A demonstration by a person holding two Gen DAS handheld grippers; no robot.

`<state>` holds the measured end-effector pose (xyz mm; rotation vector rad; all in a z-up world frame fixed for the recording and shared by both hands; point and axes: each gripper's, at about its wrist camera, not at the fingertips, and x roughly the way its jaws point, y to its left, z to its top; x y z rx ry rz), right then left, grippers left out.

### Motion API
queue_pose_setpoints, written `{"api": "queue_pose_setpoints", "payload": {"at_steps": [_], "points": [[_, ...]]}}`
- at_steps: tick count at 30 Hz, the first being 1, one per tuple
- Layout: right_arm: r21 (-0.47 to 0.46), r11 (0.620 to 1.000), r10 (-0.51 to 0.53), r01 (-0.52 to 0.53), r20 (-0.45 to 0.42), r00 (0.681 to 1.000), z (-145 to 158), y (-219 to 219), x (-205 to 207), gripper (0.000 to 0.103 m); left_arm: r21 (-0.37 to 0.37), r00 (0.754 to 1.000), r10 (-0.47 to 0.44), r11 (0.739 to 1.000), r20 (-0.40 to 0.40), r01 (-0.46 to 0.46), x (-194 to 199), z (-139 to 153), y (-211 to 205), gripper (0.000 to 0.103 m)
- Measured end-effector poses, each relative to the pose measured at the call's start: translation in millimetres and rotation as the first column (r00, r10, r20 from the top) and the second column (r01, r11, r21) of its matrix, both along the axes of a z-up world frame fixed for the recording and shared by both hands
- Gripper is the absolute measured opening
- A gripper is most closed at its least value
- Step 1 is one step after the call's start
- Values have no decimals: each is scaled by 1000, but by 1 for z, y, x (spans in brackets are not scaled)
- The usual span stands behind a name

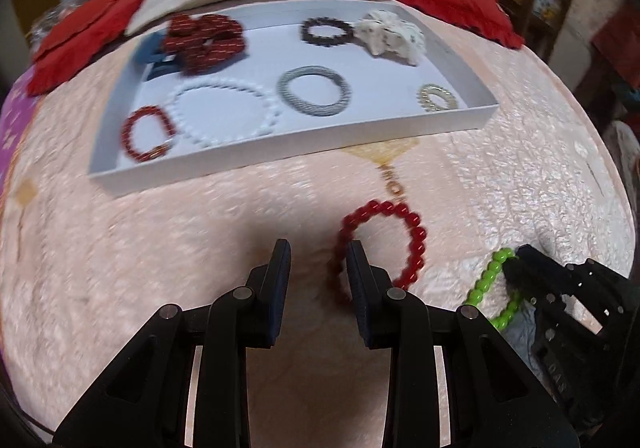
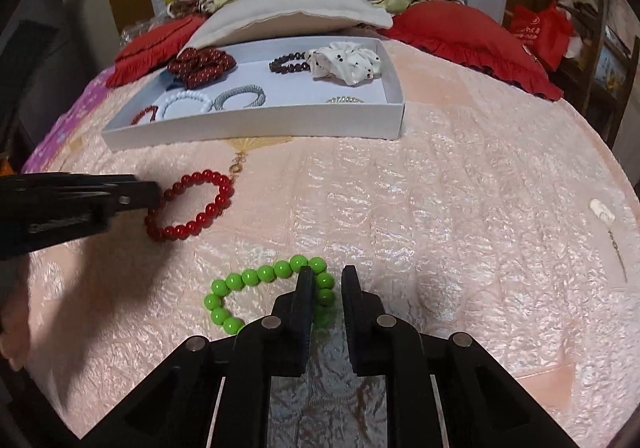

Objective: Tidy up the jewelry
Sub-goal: 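Grasp the red bead bracelet with the left tool while the right tool grasps the green bead bracelet, then carry red and green bracelets into the tray and open both tools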

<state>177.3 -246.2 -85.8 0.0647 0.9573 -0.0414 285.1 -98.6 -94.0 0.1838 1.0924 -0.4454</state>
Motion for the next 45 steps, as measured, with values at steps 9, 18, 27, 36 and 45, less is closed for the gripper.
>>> {"api": "queue_pose_setpoints", "payload": {"at_steps": [9,18,27,36,45], "points": [[-6,1000,22,-22,19,1000,-2,8,5,13,-28,999,-41,999,-5,41,11,-7,-13,28],[51,997,49,-51,27,998,-1,21,6,9,1,999,-52,999,7,52,-1,-9,-26,8],[201,979,10,-19,45,999,25,-2,4,8,-117,1000,10,993,-6,-10,-18,35,8,8],[312,950,-10,-20,94,996,61,-16,-13,8,-155,997,41,988,67,-30,-50,84,37,8],[290,956,8,-54,158,987,96,-12,-30,8,-192,992,55,981,112,-32,-68,120,58,8]]}}
